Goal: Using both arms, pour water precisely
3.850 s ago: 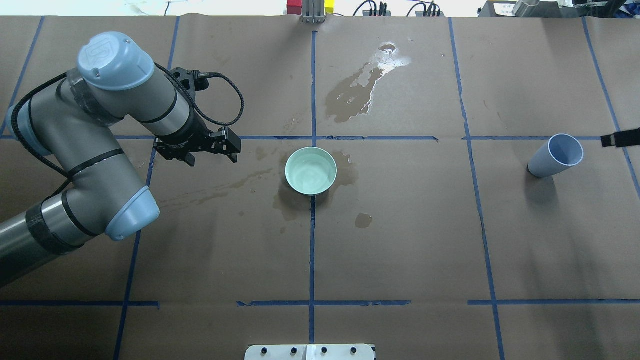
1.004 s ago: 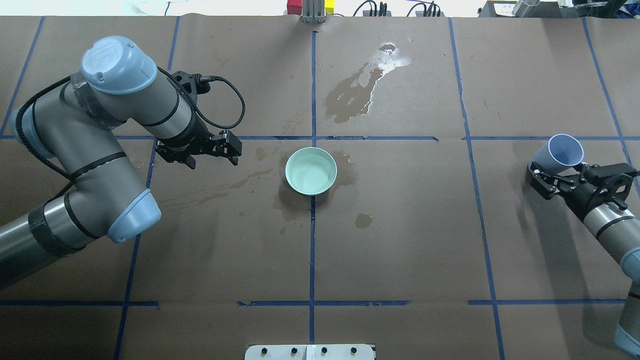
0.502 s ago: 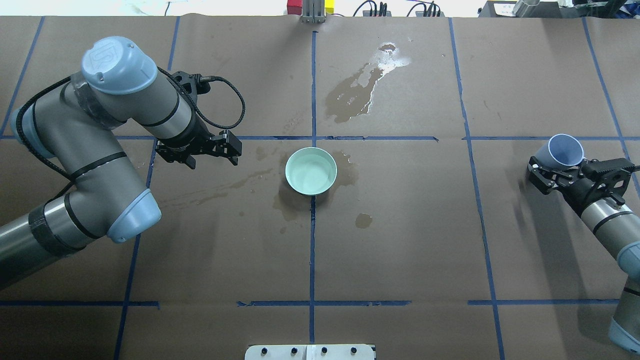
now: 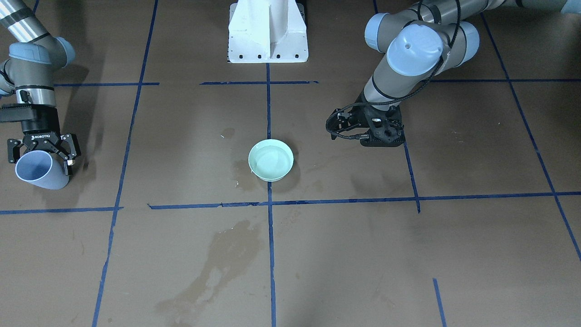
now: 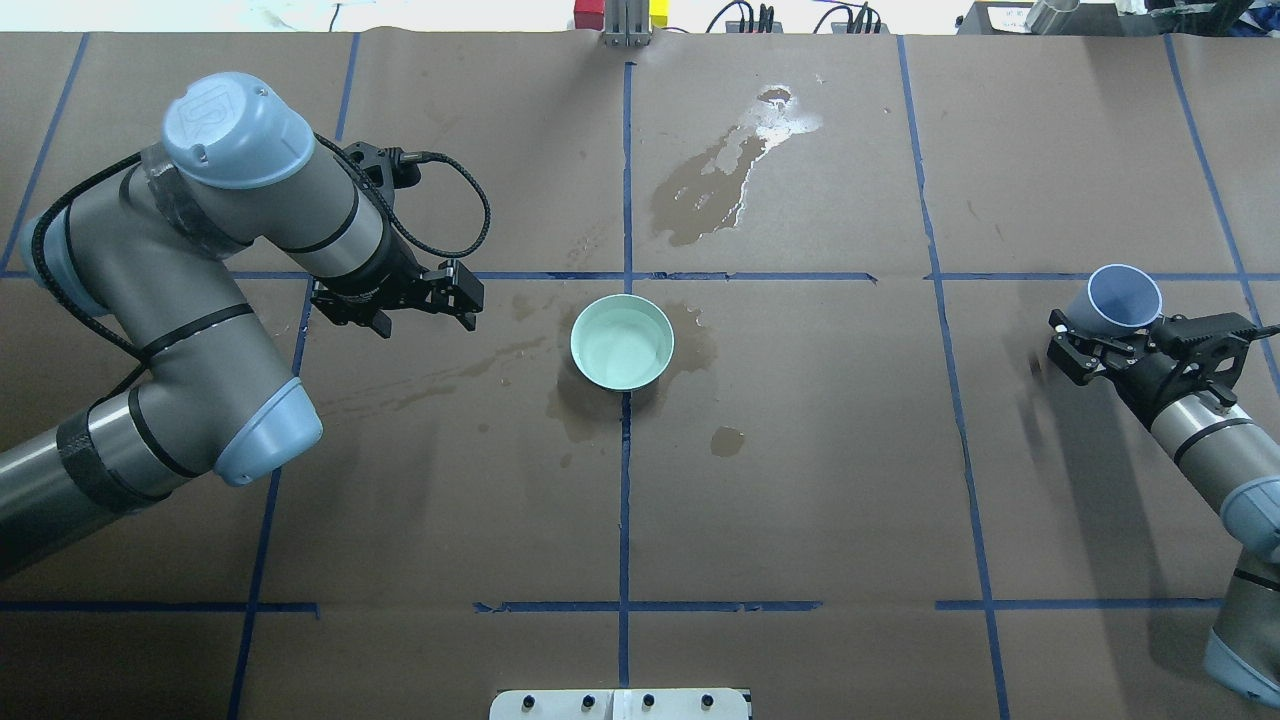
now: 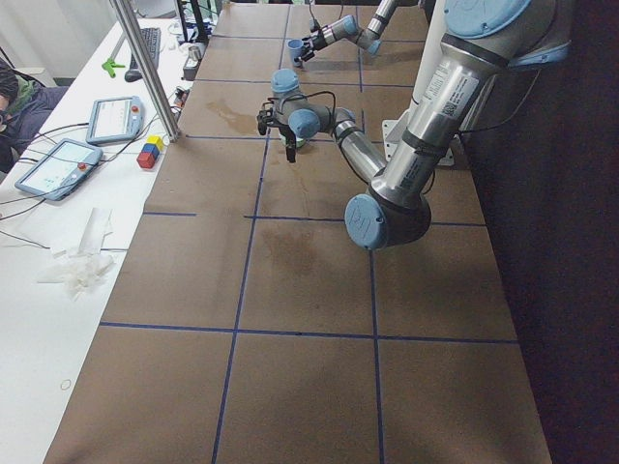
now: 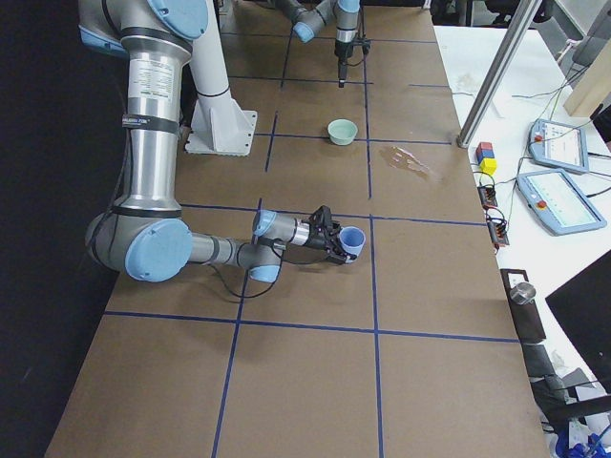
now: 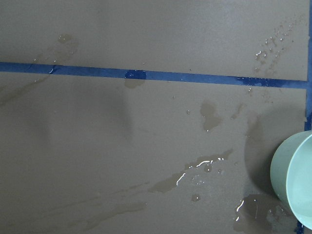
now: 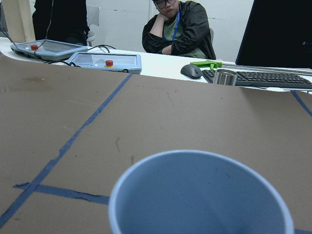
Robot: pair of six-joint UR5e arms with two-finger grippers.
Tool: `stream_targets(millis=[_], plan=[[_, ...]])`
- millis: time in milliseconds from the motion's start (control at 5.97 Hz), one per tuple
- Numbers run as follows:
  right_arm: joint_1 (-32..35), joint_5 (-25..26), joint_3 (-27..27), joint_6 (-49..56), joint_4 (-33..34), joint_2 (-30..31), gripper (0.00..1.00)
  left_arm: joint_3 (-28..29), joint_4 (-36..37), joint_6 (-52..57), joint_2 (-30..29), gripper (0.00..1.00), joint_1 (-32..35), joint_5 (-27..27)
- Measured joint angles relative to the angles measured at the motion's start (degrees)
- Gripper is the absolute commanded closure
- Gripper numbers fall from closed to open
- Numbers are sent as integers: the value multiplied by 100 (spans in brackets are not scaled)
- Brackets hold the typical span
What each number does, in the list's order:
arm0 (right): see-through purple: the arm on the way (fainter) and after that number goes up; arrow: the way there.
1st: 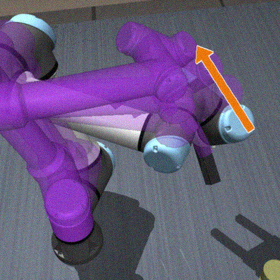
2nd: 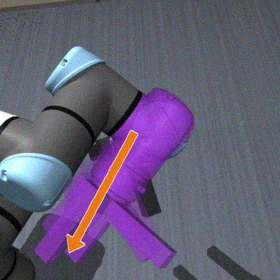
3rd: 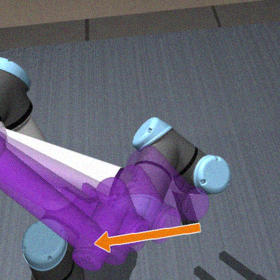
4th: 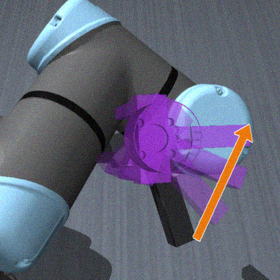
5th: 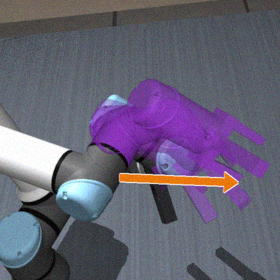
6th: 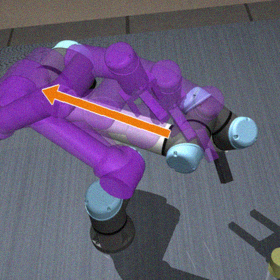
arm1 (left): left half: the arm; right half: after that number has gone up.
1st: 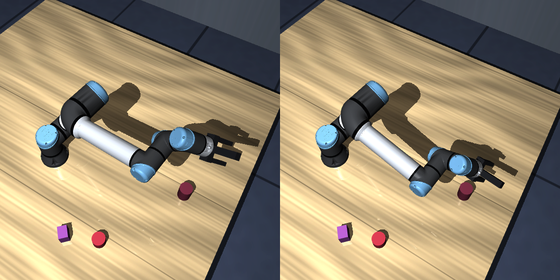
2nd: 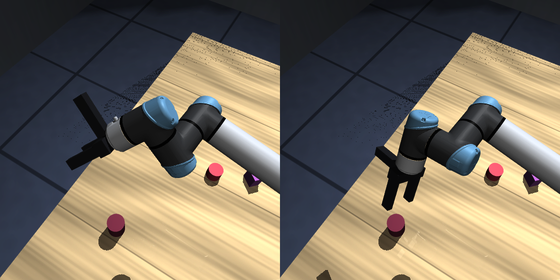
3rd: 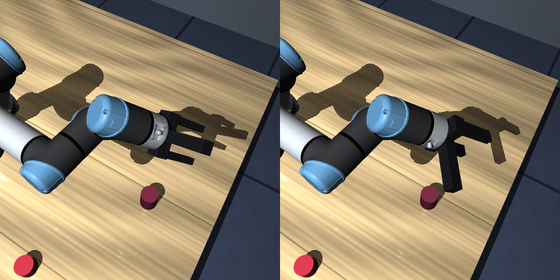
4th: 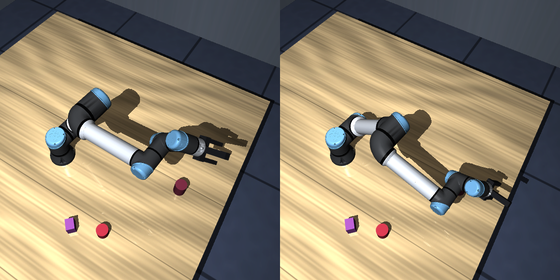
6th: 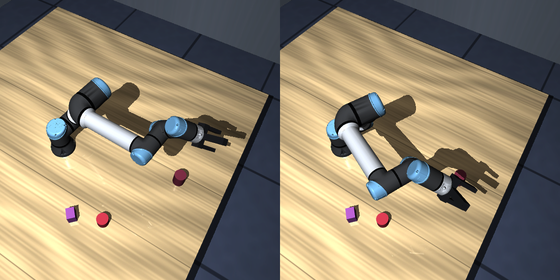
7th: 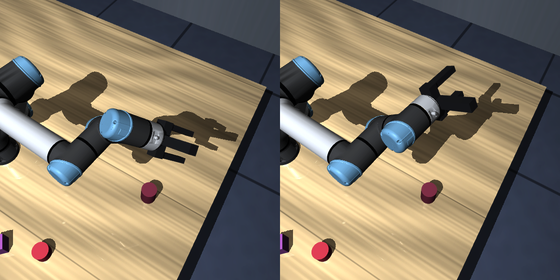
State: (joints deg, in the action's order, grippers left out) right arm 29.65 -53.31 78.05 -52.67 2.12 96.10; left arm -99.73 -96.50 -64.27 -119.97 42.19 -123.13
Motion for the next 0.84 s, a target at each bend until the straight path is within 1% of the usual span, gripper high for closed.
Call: stream_targets(millis=[167,335,502,670,837], plan=[[3,20,-69,-10,-7,-12,53,-6,0,-4,0,0,0,0],[5,29,-114,-14,-17,-18,83,-9,0,-6,0,0,0,0],[14,29,-124,-6,-19,-20,92,-10,0,-4,0,0,0,0],[38,28,-107,27,-24,-20,98,-11,0,-2,0,0,0,0],[118,29,-39,255,-24,-18,98,-11,0,-5,0,0,0,0]])
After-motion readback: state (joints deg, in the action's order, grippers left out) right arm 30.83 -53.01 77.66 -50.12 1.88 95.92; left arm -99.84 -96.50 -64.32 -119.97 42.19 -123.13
